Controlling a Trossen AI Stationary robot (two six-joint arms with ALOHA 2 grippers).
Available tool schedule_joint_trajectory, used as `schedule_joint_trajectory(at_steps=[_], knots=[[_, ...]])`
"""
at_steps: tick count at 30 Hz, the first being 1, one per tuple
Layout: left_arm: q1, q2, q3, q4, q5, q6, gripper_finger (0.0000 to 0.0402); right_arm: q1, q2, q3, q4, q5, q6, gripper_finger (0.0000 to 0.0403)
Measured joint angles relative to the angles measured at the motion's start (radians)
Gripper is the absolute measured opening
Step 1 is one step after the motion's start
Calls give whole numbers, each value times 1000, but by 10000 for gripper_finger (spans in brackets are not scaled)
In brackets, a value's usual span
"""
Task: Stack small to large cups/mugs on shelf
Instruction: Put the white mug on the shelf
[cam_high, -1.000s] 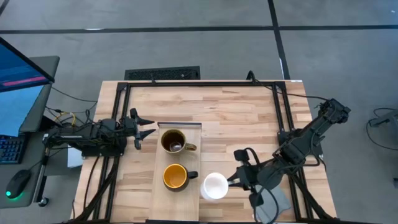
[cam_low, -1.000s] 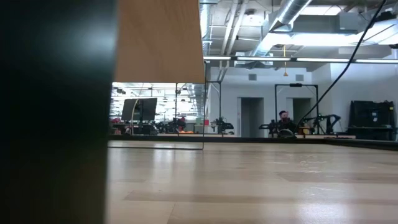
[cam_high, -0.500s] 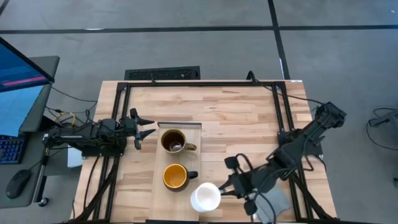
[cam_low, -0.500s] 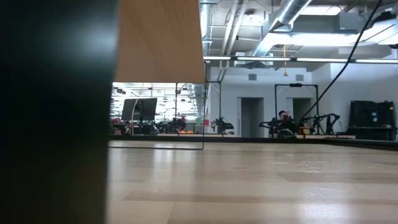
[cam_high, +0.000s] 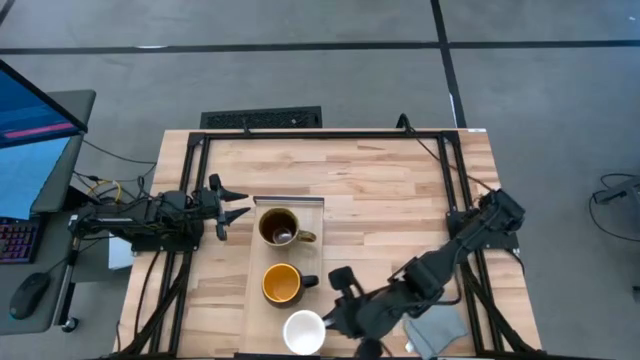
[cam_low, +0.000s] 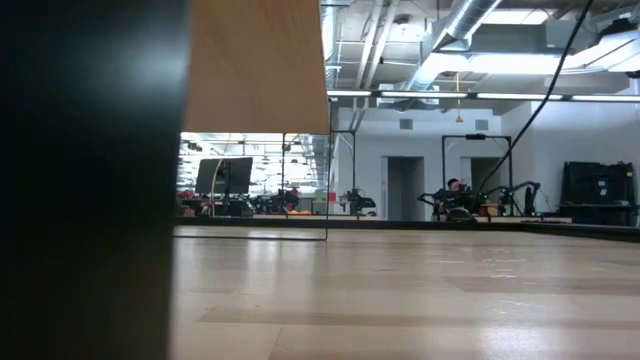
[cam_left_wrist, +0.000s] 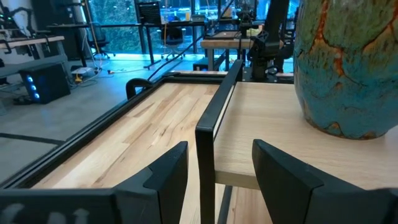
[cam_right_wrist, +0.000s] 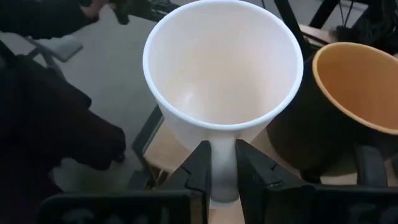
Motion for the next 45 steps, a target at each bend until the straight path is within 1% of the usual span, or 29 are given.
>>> schedule_joint_trajectory(at_steps=[7,13,17,21,25,27,29,31,40,45], knots=[[0,0,0,0,0,0,169,-21,120,143,-60,-3,41,68],[0,0,0,0,0,-1,169,-21,183,203,-67,-2,117,68],[0,0,0,0,0,-8,169,-21,188,206,-54,6,176,68],[0,0,0,0,0,-26,169,-18,186,207,-46,59,238,68],[0,0,0,0,0,-44,169,-19,187,207,-47,57,274,68],[0,0,0,0,1,-44,169,-19,208,208,-31,54,288,68],[0,0,0,0,1,-45,169,-18,222,204,-51,43,290,68],[0,0,0,0,1,-45,169,-18,239,207,-20,26,292,68],[0,0,0,0,8,-46,169,-13,248,206,3,30,291,69],[0,0,0,0,8,-46,169,-14,248,206,6,2,291,81]])
